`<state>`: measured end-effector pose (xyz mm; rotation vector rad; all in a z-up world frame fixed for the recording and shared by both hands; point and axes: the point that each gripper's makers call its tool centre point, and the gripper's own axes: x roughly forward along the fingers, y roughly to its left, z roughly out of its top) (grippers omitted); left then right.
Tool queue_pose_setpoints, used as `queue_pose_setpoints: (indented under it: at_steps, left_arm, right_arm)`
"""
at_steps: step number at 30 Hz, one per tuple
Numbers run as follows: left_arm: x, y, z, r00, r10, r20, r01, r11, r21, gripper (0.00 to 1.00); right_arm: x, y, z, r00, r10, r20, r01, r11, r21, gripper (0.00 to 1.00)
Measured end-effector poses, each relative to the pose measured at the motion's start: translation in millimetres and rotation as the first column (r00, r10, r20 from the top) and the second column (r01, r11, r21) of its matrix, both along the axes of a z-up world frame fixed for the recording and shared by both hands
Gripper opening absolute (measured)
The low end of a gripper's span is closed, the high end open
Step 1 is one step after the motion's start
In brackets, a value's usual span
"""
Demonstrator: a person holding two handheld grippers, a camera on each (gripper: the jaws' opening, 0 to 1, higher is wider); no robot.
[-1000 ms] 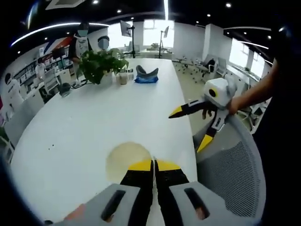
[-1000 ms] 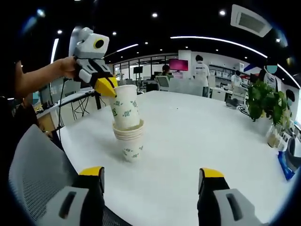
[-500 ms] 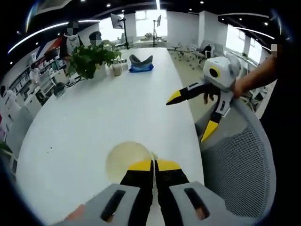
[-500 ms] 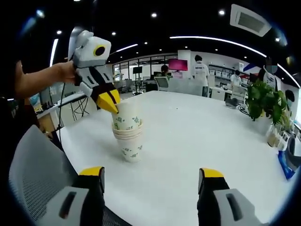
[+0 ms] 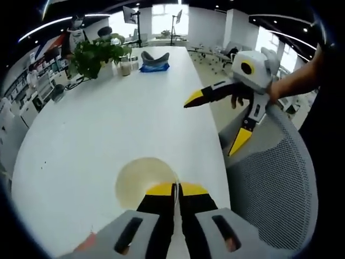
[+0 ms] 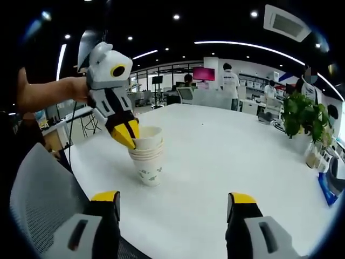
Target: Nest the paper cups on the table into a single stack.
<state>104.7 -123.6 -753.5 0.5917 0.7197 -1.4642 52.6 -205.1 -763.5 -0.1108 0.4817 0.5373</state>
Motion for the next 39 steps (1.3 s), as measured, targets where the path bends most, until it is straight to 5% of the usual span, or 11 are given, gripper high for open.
queue_pose_setpoints:
  at_steps: [14, 22, 35, 39]
  left_arm:
    - [-0.5, -5, -1.2, 0.994, 0.014, -0.105, -0.018, 0.999, -0.038, 0.01]
    - [-2.4, -1, -11.2, 0.993, 0.006, -0.115, -0.006, 1.0, 0.005, 0.02]
    - [-4.4, -7, -10.4, 0.994, -0.004, -0.111, 0.0, 0.999, -0.036, 0.03]
    - [-2.2, -12, 0.2, 0.994, 0.011, -0.109, -0.022, 0.995, -0.101, 0.14]
  right_arm:
    - [0, -2, -2.1, 1.0, -0.003, -0.004, 0.003, 1.0, -0.003, 0.82]
    - [2, -5, -2.8, 1.0, -0.012, -0.003, 0.012, 1.0, -0.002, 0.82]
    - [1, -4, -2.5, 1.0, -0.013, -0.006, 0.013, 1.0, -0.005, 0.82]
    - [1, -4, -1.8, 1.0, -0.015, -0.006, 0.015, 1.0, -0.006, 0.82]
